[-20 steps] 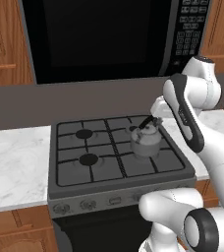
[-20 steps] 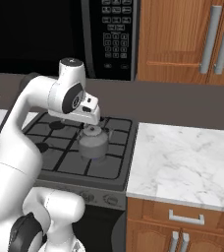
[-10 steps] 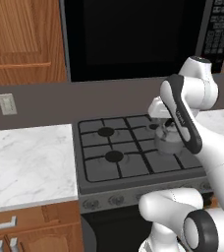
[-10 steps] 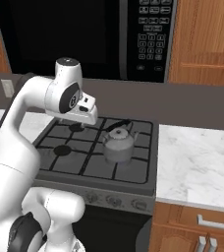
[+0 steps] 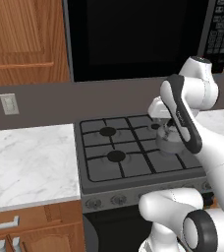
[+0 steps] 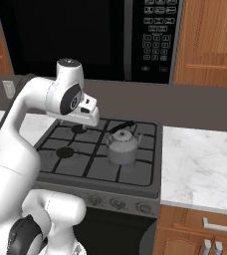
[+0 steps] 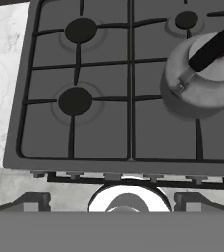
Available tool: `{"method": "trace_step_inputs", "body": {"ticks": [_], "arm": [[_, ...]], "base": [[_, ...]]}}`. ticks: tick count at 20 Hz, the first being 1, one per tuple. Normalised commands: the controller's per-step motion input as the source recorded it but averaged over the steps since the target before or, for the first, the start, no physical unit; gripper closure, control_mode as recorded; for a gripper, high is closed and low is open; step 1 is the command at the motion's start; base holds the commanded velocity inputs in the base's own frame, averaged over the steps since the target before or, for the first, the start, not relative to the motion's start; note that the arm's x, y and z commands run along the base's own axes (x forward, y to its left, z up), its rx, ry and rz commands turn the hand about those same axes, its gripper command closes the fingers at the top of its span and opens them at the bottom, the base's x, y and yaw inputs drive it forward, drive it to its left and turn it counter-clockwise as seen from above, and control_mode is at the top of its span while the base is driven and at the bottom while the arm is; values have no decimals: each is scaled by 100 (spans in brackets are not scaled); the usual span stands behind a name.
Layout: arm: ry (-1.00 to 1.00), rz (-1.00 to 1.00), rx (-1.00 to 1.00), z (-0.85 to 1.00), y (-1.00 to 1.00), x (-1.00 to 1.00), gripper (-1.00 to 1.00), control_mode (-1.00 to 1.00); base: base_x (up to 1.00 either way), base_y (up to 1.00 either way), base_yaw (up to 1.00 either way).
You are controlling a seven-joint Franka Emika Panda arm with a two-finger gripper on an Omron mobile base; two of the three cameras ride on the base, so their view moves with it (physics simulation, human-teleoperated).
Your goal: The kettle is done boiling. Turn off the stove, then wait for 300 timesteps before moving the kettle to the dining table.
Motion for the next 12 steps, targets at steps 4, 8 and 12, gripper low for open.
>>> {"method": "trace_step_inputs", "body": {"ticks": [4,8,12], "arm": [[-6,-3,0,0,-10,-16,-100,-100],[-11,-7,2,0,-21,-38,-100,-100],[-11,-9,3,0,-19,-45,-100,-100]], "base": [[0,0,0],[0,0,0],[0,0,0]]}}
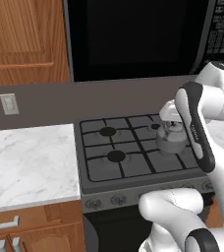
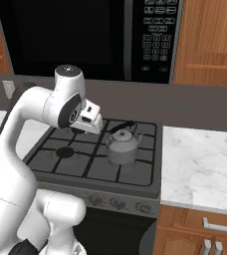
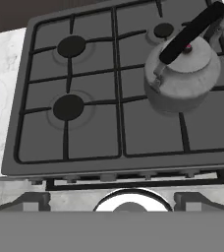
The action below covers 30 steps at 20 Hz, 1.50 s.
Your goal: The kettle is done boiling. Turn off the stove, then wait for 300 timesteps before moving the kettle to the dining table.
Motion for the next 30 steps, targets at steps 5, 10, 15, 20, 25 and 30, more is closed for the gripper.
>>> {"method": "trace_step_inputs", "body": {"ticks": [5,10,15,20,25,30], "arm": [[-9,-9,4,0,-22,-47,-100,-100],[-9,-10,9,0,-43,-51,-100,-100],[-5,-12,14,0,-64,-47,-100,-100],[-1,-12,14,-2,-59,-36,-100,-100],[0,-12,13,-3,-51,-31,-100,-100],[0,-13,15,-5,-46,-24,-100,-100]], "base": [[0,0,0],[0,0,0],[0,0,0],[0,0,0],[0,0,0],[0,0,0]]}}
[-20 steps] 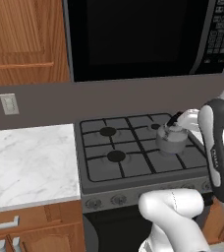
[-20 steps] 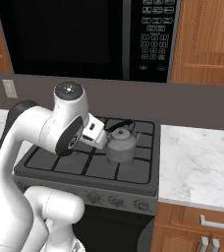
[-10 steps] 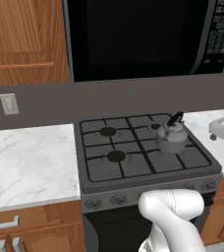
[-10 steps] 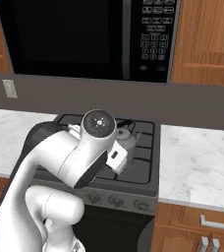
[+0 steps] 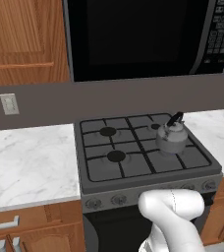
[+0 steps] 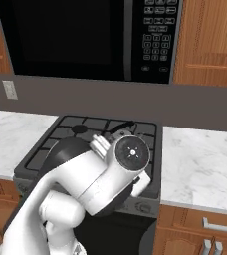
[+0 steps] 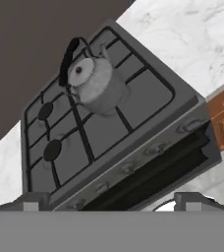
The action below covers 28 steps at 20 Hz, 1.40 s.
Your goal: The kettle is done boiling. Turn off the stove, then wait for 300 timesteps before moving the kettle to the dining table.
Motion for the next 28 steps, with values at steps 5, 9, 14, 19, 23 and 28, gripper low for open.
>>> {"method": "trace_step_inputs", "body": {"ticks": [5,9,14,19,23,28], "arm": [[0,-17,14,-16,-34,-18,-100,-100],[0,-15,10,-22,-15,-2,-100,-100],[-1,-12,9,-30,-5,0,-100,-100],[-5,-5,11,-32,-1,0,-100,-100],[-8,-1,12,-28,-1,0,-100,-100],[-11,0,12,-25,0,0,-100,-100]], "base": [[0,0,0],[0,0,0],[0,0,0],[0,0,0],[0,0,0],[0,0,0]]}}
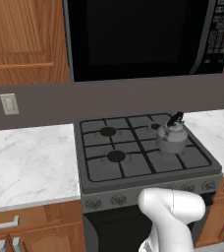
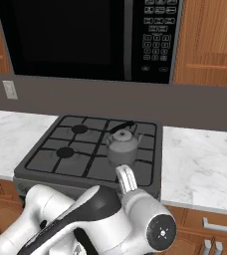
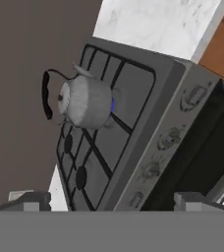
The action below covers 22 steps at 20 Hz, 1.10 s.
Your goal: The kettle is done boiling. Turn off the stove, then wait for 300 timesteps before moving the kettle to the dining table.
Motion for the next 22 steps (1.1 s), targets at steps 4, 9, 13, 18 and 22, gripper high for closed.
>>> {"method": "trace_step_inputs", "body": {"ticks": [4,9,13,18,22], "arm": [[-11,0,12,-27,-3,0,-100,-100],[-7,0,11,-27,-2,2,-100,-100],[-3,0,15,-22,-4,13,-100,-100],[0,0,14,-20,-5,8,-100,-100],[2,0,13,-16,-10,0,-100,-100]], "base": [[0,0,0],[0,0,0],[0,0,0],[0,0,0],[0,0,0]]}}
